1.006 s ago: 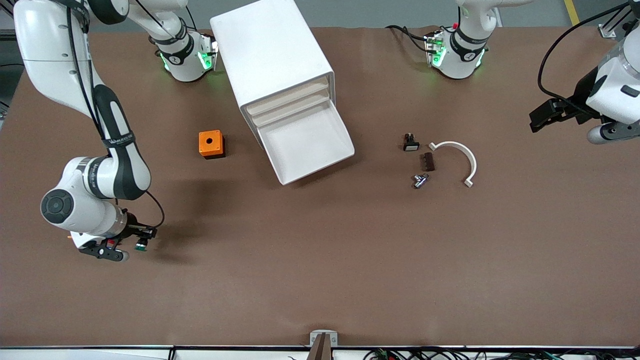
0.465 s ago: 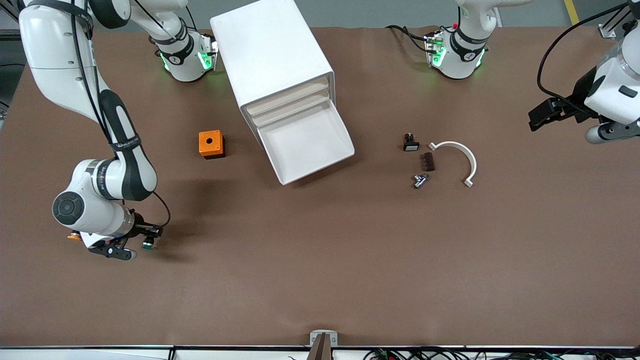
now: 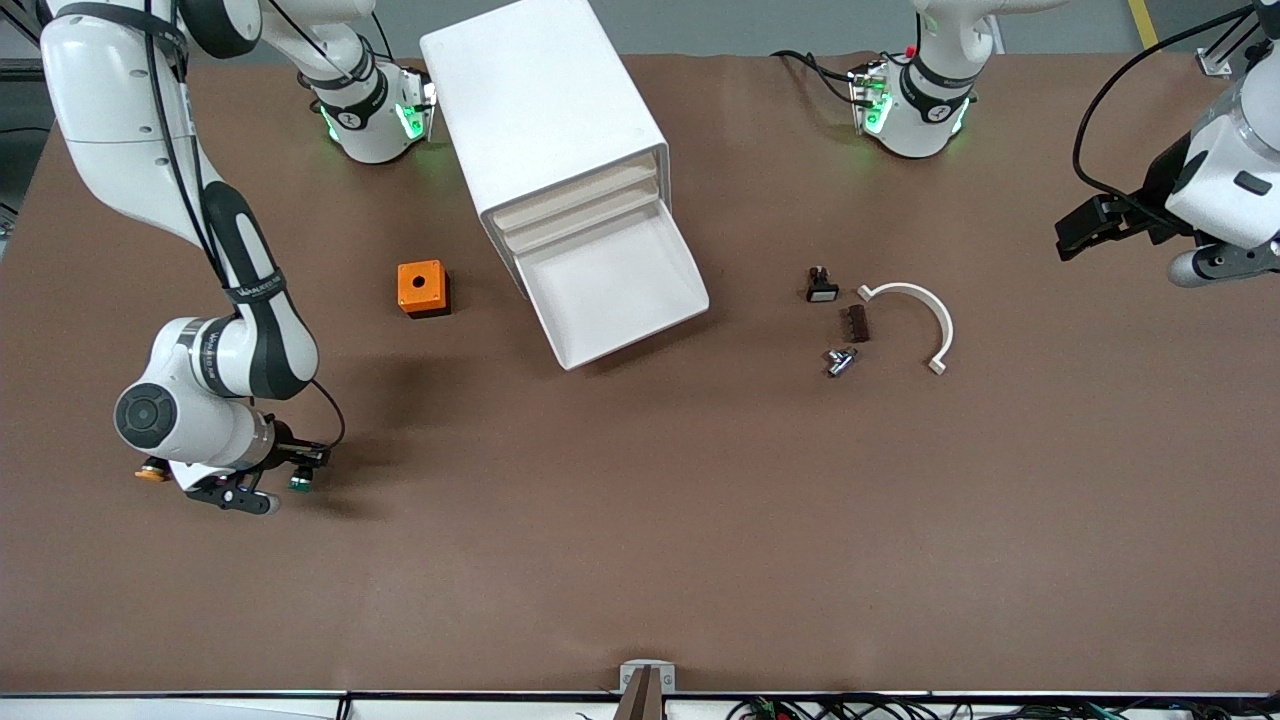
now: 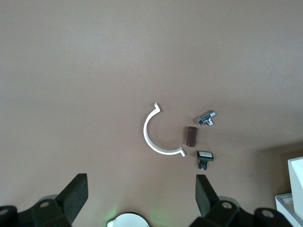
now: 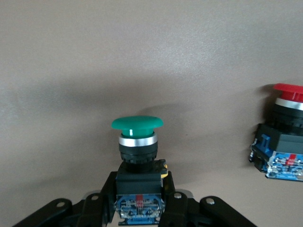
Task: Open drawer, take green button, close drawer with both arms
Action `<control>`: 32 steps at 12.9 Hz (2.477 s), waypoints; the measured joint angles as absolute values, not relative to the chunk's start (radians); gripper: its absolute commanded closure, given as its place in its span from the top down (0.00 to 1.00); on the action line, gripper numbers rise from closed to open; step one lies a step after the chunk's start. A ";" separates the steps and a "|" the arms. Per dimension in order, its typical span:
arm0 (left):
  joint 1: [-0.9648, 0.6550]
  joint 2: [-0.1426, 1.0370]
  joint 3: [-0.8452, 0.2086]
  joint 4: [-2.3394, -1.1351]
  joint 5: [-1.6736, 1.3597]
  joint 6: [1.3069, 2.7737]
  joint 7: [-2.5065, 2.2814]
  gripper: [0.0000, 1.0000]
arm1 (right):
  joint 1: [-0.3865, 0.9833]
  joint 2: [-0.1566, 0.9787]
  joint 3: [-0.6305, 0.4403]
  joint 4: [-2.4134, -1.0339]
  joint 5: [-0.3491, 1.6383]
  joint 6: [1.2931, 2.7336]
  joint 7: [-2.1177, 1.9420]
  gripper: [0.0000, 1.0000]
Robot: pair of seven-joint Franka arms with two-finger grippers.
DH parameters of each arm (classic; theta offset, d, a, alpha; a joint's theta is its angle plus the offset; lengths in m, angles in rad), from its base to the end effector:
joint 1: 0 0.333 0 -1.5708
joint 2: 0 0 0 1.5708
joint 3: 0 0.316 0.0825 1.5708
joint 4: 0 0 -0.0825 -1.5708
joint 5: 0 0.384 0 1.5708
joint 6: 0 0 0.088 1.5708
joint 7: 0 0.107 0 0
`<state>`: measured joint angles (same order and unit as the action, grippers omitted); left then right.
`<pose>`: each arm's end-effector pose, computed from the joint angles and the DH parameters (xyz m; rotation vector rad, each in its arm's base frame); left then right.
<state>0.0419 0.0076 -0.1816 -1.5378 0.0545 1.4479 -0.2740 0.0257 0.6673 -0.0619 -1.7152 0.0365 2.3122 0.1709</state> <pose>0.5395 -0.0690 0.6258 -3.0597 -0.2119 0.1295 0.6646 -0.0198 0.1961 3.1035 -0.3440 -0.1058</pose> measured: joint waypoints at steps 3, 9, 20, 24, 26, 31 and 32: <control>0.040 0.013 -0.194 -1.558 0.045 1.464 -0.275 1.00 | 0.013 0.667 -0.062 -1.716 0.036 2.319 0.159 0.99; 0.035 0.118 -0.288 -1.704 0.037 1.798 -0.365 1.00 | 0.012 0.663 -0.059 -1.710 0.036 2.322 0.155 1.00; -0.241 0.515 -0.340 -1.721 0.037 2.202 -0.978 1.00 | 0.009 0.416 -0.054 -1.439 0.035 1.745 0.024 1.00; -0.342 0.617 -0.341 -1.651 0.037 2.208 -1.165 1.00 | 0.008 0.333 -0.055 -1.403 0.035 1.660 0.017 1.00; -0.384 0.659 -0.342 -1.617 0.037 2.208 -1.230 1.00 | 0.008 0.280 -0.055 -1.402 0.035 1.625 0.014 1.00; -0.454 0.698 -0.343 -1.596 -0.036 2.209 -1.262 1.00 | 0.007 0.234 -0.058 -1.405 0.021 1.600 0.013 1.00; -0.463 0.698 -0.343 -1.596 -0.062 2.208 -1.262 1.00 | 0.006 0.236 -0.059 -1.408 0.016 1.600 0.012 1.00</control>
<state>-0.4632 0.6982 -0.3428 -1.5959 -0.0618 2.2085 -1.2619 0.0063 0.2360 -0.0590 -1.4075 0.0161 1.6000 0.0124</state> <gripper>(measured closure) 0.000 0.000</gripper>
